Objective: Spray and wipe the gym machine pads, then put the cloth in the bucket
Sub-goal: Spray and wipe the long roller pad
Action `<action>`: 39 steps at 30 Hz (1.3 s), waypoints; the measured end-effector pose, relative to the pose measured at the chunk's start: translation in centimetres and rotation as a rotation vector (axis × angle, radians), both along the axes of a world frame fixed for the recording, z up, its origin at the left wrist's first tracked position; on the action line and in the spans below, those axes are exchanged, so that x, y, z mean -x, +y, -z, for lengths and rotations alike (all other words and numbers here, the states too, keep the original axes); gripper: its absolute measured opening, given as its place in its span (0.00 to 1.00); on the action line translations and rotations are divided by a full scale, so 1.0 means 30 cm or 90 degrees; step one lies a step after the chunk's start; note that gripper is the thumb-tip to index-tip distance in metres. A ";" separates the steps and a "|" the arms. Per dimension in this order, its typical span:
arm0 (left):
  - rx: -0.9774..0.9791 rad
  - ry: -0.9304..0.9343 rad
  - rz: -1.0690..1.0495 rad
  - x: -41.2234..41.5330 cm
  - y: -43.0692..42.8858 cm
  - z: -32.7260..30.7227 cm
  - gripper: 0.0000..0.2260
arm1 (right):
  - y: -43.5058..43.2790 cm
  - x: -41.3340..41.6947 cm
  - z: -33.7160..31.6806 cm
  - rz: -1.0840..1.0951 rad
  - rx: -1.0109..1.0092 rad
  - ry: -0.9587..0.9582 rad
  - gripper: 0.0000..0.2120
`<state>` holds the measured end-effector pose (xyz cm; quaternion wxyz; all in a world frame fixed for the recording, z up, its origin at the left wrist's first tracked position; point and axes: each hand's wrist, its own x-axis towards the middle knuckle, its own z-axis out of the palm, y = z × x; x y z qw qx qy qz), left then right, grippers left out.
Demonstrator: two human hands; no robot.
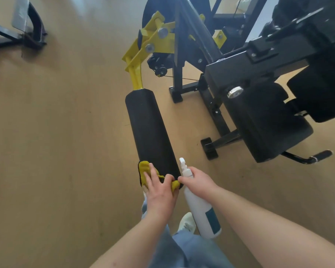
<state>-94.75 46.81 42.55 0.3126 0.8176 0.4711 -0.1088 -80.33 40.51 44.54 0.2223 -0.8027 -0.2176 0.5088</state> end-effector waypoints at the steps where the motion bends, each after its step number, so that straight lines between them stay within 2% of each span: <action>1: 0.014 0.015 -0.038 -0.032 0.014 0.003 0.12 | 0.015 -0.005 0.010 -0.002 -0.001 0.006 0.12; 7: 0.002 0.012 -0.147 -0.156 0.186 0.058 0.11 | 0.128 -0.049 0.057 0.009 -0.015 0.026 0.14; 11: -0.040 -0.007 -0.133 -0.208 0.331 0.097 0.11 | 0.224 -0.093 0.068 -0.029 -0.032 0.036 0.12; 15: -0.077 -0.020 -0.114 -0.251 0.449 0.126 0.10 | 0.328 -0.154 0.071 -0.064 -0.050 0.025 0.16; 23: -0.097 -0.069 -0.128 -0.398 0.826 0.161 0.11 | 0.612 -0.280 0.082 -0.086 -0.070 0.010 0.12; 27: -0.104 -0.062 -0.142 -0.500 1.019 0.165 0.12 | 0.654 -0.297 0.093 -0.077 -0.058 0.016 0.11; 34: -0.134 -0.073 -0.231 -0.594 1.204 0.148 0.19 | 0.640 -0.283 0.087 -0.092 -0.058 -0.001 0.19; 39: -0.131 -0.135 -0.283 -0.542 1.106 0.139 0.21 | 0.616 -0.278 0.106 -0.113 -0.075 -0.013 0.26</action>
